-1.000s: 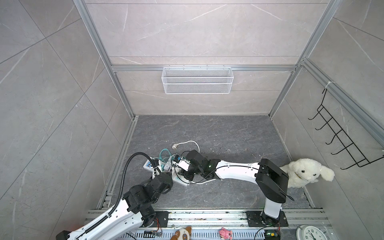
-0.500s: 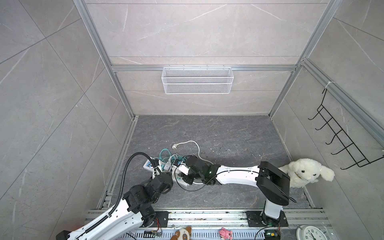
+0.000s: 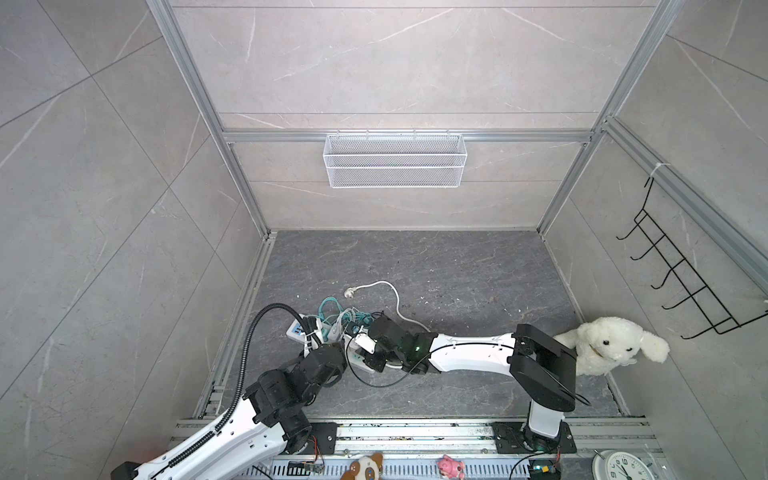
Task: Insert the plug
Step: 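Press the white charger down into the socket and open the right gripper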
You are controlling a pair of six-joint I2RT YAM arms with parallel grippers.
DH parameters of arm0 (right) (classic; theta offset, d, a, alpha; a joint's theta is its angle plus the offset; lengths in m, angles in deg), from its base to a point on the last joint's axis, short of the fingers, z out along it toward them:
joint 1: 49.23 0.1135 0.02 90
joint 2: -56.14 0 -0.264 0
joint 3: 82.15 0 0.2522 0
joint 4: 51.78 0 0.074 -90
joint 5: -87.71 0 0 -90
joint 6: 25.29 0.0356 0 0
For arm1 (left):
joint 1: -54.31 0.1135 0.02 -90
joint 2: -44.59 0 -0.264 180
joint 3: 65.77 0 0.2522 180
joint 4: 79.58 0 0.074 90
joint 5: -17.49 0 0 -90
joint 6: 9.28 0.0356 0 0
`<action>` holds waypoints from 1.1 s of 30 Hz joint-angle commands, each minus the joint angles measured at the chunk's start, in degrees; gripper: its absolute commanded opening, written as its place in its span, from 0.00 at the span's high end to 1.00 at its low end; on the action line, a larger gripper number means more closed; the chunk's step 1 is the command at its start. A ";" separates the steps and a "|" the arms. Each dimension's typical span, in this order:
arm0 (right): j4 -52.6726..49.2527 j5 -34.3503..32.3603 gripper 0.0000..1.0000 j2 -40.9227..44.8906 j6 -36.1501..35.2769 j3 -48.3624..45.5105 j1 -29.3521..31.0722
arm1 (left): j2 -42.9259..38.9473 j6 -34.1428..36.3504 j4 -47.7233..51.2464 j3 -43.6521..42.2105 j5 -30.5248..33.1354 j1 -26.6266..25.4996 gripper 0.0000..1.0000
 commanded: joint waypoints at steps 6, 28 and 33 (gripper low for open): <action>-13.22 0.06 0.91 -5.37 -0.92 3.26 1.59 | -1.22 2.45 1.99 3.10 7.60 0.30 0.33; -5.39 -1.62 0.44 -1.41 0.77 -0.76 1.62 | -1.24 2.23 3.77 1.88 13.83 0.32 0.25; -6.38 -1.85 0.43 2.31 0.62 -1.95 1.61 | -0.28 3.34 1.75 1.44 15.38 0.28 0.21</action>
